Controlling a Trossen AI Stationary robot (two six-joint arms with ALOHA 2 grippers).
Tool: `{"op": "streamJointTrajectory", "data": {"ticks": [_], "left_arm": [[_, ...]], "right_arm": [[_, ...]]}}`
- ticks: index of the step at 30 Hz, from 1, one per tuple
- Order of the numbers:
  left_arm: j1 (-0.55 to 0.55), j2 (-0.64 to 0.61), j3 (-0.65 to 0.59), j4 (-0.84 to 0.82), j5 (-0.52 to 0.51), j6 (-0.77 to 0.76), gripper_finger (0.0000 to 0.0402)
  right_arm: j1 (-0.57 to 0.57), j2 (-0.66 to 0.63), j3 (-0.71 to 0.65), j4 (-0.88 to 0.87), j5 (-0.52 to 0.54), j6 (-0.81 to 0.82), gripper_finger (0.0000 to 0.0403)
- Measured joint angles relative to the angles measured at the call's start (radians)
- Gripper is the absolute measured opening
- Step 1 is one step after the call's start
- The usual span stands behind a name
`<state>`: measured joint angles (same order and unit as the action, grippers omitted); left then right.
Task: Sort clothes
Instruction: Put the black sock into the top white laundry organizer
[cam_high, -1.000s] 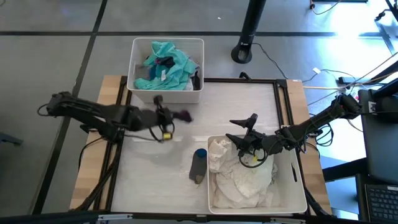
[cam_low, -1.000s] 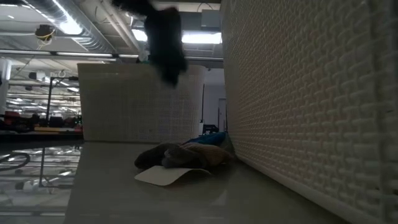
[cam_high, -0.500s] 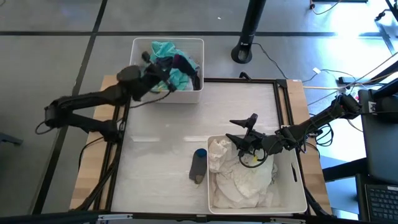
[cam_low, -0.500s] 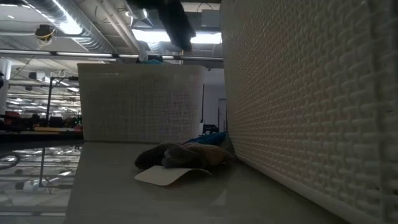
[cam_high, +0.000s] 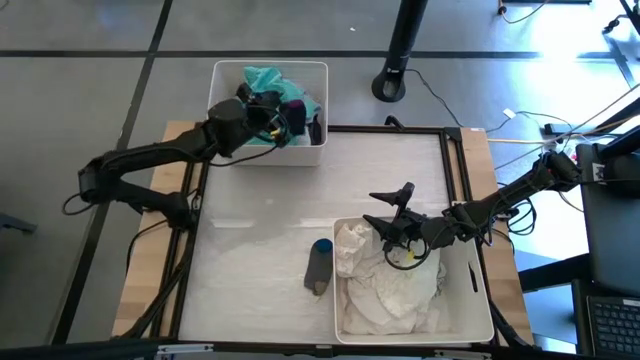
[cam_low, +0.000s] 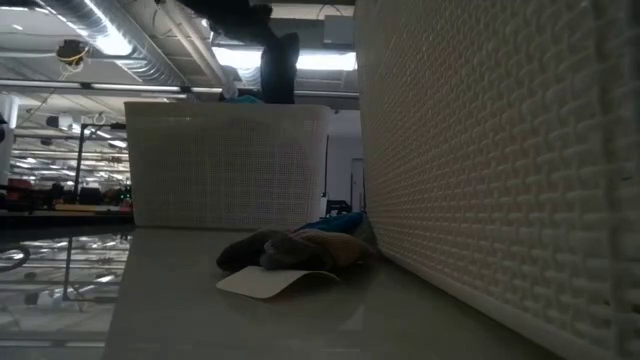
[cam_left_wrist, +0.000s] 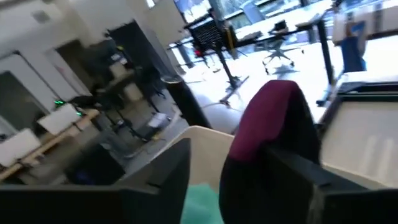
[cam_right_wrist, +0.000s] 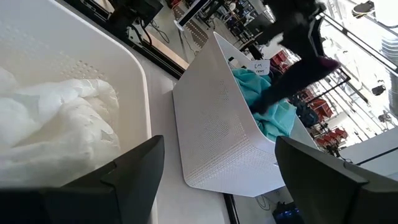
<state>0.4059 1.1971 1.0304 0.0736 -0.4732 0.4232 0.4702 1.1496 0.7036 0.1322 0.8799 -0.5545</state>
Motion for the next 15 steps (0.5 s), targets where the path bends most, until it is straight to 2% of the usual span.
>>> {"op": "streamJointTrajectory", "data": {"ticks": [3,7,11,15], "left_arm": [[-0.040,-0.020,0.051,-0.141,-0.001,-0.056,0.0193],[-0.079,-0.028,0.109,-0.301,-0.011,-0.122,0.0208],[-0.028,-0.011,0.114,-0.308,-0.057,-0.140,0.0210],[0.039,0.017,0.112,-0.428,-0.063,-0.208,0.0210]], "right_arm": [[0.000,0.000,0.000,0.000,0.000,0.000,0.0310],[0.000,0.000,0.000,0.000,0.000,0.002,0.0310],[0.000,0.000,0.000,0.000,-0.001,0.004,0.0310],[0.000,0.000,-0.001,0.007,-0.001,0.004,0.0310]]}}
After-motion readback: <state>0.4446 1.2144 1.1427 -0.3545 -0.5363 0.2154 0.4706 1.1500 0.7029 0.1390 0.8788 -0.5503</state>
